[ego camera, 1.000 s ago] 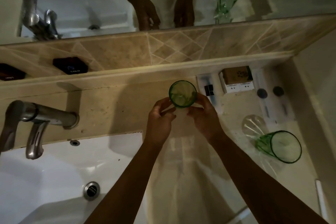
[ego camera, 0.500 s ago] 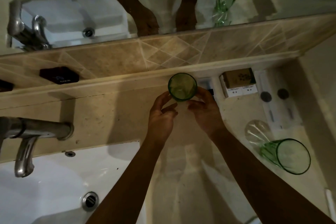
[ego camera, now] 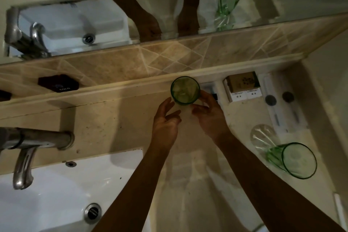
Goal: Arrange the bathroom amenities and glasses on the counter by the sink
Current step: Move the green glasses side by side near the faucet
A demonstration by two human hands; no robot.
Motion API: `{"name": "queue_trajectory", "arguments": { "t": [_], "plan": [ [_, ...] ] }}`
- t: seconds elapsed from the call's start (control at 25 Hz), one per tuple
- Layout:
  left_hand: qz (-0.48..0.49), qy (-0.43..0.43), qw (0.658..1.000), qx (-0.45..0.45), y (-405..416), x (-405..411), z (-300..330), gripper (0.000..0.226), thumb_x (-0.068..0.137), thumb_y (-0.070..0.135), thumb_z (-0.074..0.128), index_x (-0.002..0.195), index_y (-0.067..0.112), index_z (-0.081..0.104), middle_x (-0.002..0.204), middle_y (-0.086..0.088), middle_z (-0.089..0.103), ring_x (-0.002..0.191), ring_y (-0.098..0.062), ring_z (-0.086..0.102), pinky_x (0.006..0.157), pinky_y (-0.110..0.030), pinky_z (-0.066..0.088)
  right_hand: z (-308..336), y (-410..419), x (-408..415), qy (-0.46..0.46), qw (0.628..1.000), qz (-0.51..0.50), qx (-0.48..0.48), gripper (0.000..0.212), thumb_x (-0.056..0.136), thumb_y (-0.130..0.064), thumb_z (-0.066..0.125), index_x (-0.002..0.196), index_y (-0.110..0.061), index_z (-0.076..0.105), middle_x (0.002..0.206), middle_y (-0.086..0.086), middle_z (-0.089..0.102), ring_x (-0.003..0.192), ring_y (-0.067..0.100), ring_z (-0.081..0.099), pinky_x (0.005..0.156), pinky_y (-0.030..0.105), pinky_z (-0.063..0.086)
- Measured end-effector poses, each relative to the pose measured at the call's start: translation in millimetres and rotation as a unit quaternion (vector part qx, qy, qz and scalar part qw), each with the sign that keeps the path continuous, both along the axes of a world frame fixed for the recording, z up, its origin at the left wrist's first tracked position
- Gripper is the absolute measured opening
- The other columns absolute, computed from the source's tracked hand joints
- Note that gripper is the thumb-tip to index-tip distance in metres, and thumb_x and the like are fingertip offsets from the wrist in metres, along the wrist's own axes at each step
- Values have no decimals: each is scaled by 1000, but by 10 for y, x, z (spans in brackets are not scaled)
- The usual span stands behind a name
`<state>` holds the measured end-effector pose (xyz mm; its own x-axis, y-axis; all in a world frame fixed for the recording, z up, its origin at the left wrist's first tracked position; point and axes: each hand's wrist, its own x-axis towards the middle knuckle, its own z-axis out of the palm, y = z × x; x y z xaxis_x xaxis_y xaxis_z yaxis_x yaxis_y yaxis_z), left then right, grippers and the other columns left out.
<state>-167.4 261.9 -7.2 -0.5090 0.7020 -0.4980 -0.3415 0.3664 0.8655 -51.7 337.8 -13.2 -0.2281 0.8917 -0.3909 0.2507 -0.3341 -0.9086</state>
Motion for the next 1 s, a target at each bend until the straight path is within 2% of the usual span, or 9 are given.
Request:
{"name": "queue_trajectory", "arguments": {
  "t": [0.08, 0.16, 0.28, 0.44, 0.6, 0.68, 0.84, 0.92, 1.0],
  "plan": [
    [0, 2, 1000, -16, -54, 47, 11, 54, 91, -10, 48, 131, 27, 55, 131, 1, 59, 111, -20, 67, 88, -39, 57, 51, -44, 42, 2, 1000, -14, -16, 54, 86, 7, 60, 136, -11, 51, 128, -1, 57, 84, -19, 61, 78, 9, 51],
    [-14, 5, 999, -38, -149, 140, 50, 44, 92, -7, 49, 122, 24, 59, 124, -1, 65, 109, -20, 68, 90, -39, 58, 73, -175, 169, -11, 1000, -7, -25, 50, 84, -2, 62, 131, -17, 55, 125, 0, 61, 98, 0, 65, 91, 30, 55],
    [-46, -2, 997, -59, -378, 387, 164, 30, 92, -5, 52, 101, 20, 68, 106, -6, 73, 100, -22, 70, 84, -39, 58, 138, -543, 480, -21, 999, -4, -28, 37, 78, -8, 63, 111, -26, 65, 110, 0, 70, 101, 24, 68, 87, 43, 56],
    [-97, -37, 990, -90, -695, 863, 260, 16, 92, -1, 56, 99, 3, 69, 98, -15, 75, 86, -24, 72, 69, -27, 59, 230, -1064, 1072, -62, 996, -10, -59, 20, 83, -6, 65, 91, -23, 71, 86, -1, 75, 77, 15, 72, 74, 34, 58],
    [-189, -28, 977, -97, -775, 1430, 215, 22, 93, -1, 54, 105, 9, 68, 108, -16, 72, 95, -29, 71, 79, -39, 58, 249, -1441, 1893, -74, 986, -101, -106, 19, 90, -1, 58, 89, -13, 73, 77, 3, 74, 64, 17, 67, 54, 21, 50],
    [-210, -28, 973, -91, -695, 1697, 237, 28, 91, -6, 53, 108, 13, 66, 115, -16, 68, 97, -28, 68, 82, -42, 57, 243, -1468, 2308, -75, 976, -167, -114, 19, 91, 0, 57, 89, -10, 72, 79, 12, 72, 63, 19, 64, 52, 23, 48],
    [-196, -44, 977, -67, -427, 2091, 306, 36, 91, -6, 55, 123, 12, 57, 127, -11, 60, 106, -25, 63, 92, -46, 55, 193, -1200, 2878, -91, 967, -232, -57, 23, 85, -3, 62, 100, -18, 67, 95, 6, 71, 84, 24, 67, 66, 28, 55],
    [-173, -57, 981, -62, -325, 2246, 330, 37, 92, -6, 55, 123, 14, 55, 132, -8, 57, 115, -27, 60, 95, -47, 53, 180, -1007, 3000, -95, 977, -190, -27, 38, 88, 1, 59, 118, -22, 60, 108, 3, 68, 94, 19, 65, 74, 21, 55],
    [-153, -68, 984, -59, -272, 2364, 336, 37, 92, -8, 53, 121, 15, 55, 134, -7, 57, 120, -28, 59, 98, -47, 52, 184, -865, 3027, -118, 985, -127, 0, 50, 87, 3, 58, 129, -24, 56, 116, -3, 65, 103, 15, 65, 86, 27, 55]
  ]
}}
